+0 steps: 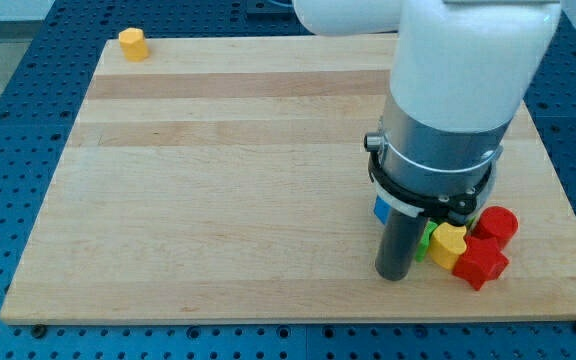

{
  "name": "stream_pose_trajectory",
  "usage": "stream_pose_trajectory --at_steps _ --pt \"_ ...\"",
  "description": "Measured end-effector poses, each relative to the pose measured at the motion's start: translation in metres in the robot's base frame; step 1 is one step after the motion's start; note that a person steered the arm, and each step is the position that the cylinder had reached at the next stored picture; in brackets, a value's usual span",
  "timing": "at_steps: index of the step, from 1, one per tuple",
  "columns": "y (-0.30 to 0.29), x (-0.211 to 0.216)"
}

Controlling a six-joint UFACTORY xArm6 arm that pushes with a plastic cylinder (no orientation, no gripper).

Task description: Move the green star to the top right

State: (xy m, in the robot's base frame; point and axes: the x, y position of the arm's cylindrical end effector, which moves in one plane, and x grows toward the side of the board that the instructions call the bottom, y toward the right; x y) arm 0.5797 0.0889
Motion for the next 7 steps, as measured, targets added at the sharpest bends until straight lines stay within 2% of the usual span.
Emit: stream_pose_trajectory --at_steps 1,3,5,7 --pt "0.027 0.003" --pt "0.029 -0.006" --pt "0.028 -0.039" --pt "0.004 -0.101"
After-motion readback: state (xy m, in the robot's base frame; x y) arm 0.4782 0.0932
